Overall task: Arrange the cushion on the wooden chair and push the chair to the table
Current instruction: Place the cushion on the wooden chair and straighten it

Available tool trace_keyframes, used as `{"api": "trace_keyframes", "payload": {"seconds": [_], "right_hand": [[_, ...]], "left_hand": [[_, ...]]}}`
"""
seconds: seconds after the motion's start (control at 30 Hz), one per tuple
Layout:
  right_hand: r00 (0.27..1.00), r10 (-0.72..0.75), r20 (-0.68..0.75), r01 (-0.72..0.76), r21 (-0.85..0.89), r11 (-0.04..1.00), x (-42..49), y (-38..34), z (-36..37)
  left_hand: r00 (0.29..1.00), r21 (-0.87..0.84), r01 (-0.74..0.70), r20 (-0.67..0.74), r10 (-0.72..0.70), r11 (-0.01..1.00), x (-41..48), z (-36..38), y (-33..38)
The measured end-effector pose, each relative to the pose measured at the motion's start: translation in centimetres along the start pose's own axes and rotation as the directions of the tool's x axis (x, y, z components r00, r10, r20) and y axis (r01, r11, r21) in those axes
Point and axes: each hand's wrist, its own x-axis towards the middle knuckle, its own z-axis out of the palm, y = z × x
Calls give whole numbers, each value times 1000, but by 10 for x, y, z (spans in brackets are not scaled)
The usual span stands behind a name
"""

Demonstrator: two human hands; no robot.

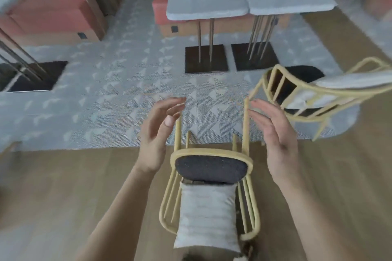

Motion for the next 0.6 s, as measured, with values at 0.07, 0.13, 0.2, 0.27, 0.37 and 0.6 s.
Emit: {"api": "trace_keyframes", "payload": {"seconds": [0.07,0.13,0.2,0.27,0.37,0.6], "right_hand": [[997,64,-46,-65,-11,998,-16,17,-3],[989,132,-62,-133,-10,991,-33,51,0],[983,178,-54,-180,-30,983,-47,100,5],[976,209,-61,-213,-62,975,-64,161,8],[951,303,-67,-308,-76,948,-102,259,8],[866,485,-123,-497,-108,861,-184,457,16]], "left_hand": [[999,0,40,23,-40,999,-8,7,-26],[998,15,59,24,-60,998,-19,11,-61],[996,16,89,-12,-89,996,-38,12,-106],[990,-6,140,-28,-140,990,-61,13,-154],[973,-4,230,-8,-230,973,-100,15,-233],[938,20,344,-49,-343,939,-181,7,-425]]}}
